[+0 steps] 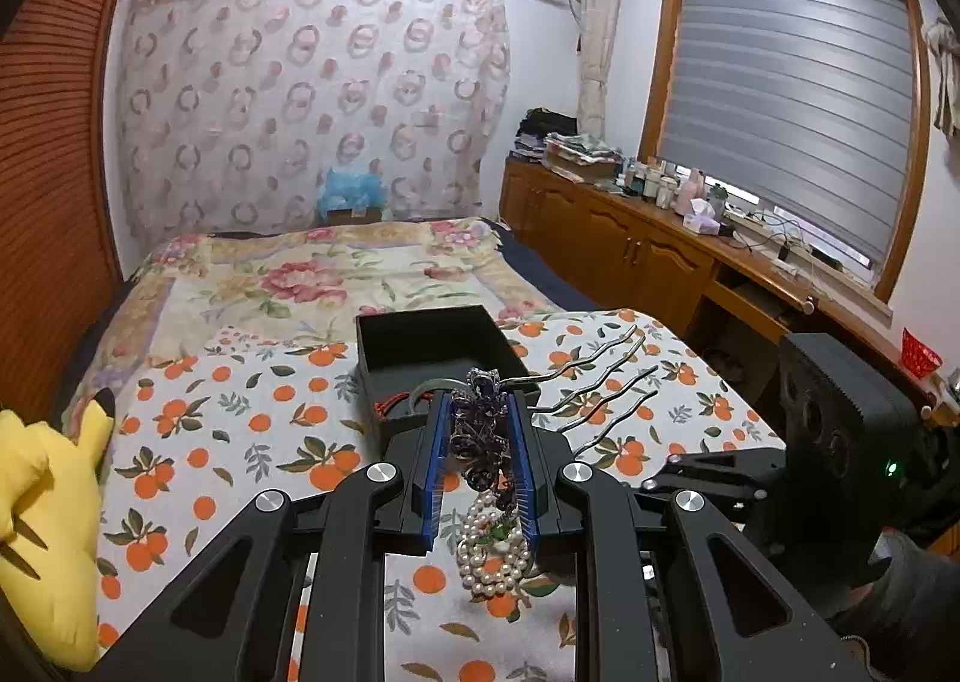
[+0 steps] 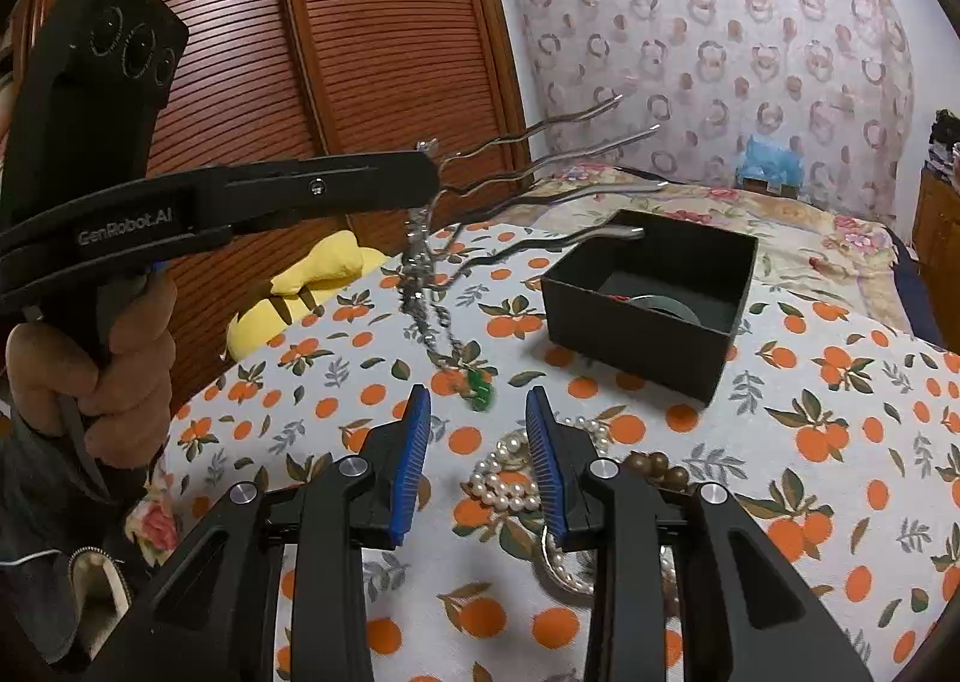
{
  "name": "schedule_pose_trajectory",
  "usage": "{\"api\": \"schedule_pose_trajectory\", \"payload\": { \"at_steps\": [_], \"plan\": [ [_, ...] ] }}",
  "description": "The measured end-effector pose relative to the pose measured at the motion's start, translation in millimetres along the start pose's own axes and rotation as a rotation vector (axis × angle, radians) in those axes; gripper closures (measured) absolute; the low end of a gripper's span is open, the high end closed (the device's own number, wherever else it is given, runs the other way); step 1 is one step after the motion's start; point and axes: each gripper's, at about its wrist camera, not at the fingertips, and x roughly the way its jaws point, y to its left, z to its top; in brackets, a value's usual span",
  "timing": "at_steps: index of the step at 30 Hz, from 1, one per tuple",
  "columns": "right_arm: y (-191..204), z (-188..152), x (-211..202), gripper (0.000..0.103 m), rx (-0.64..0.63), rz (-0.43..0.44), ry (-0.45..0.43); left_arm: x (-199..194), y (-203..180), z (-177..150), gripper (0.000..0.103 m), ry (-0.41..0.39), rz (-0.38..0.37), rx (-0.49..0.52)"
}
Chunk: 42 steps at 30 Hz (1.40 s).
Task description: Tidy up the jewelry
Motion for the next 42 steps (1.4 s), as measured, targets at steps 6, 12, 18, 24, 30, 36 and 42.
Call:
{"api": "schedule_pose_trajectory", "payload": {
  "at_steps": [6,12,18,24,30,36,42],
  "plan": [
    [-0.5,5.2,11.6,0.068,0.014,-0.016,0.006,1.2,-2.1,0.2,0.085,0.001,-0.013,-0.012],
    [1.0,0.2,18.8,0.097,0.006,-0.016,0.037,4.4,0.8,-2.4,0.085,0.008,-0.005,-0.018],
    [6.8,-1.6,0.8,0.097,-0.011,-0.024,0.000,11.6,9.1,-8.2,0.085,0.019,0.034,-0.026],
    [9.5,2.0,-17.1,0.097,-0.019,-0.042,-0.050,21.6,12.4,-15.4,0.085,0.039,0.061,-0.017],
    [5.5,5.7,-28.6,0.097,-0.012,-0.053,-0.095,32.0,14.8,-24.0,0.085,0.070,0.076,-0.015],
    [2.3,9.4,-37.4,0.097,-0.017,-0.069,-0.106,37.0,18.9,-25.6,0.085,0.078,0.085,-0.022],
    [-12.2,24.5,-45.0,0.097,-0.037,-0.112,-0.099,44.8,20.4,-15.3,0.085,0.074,0.097,-0.001]
  ]
}}
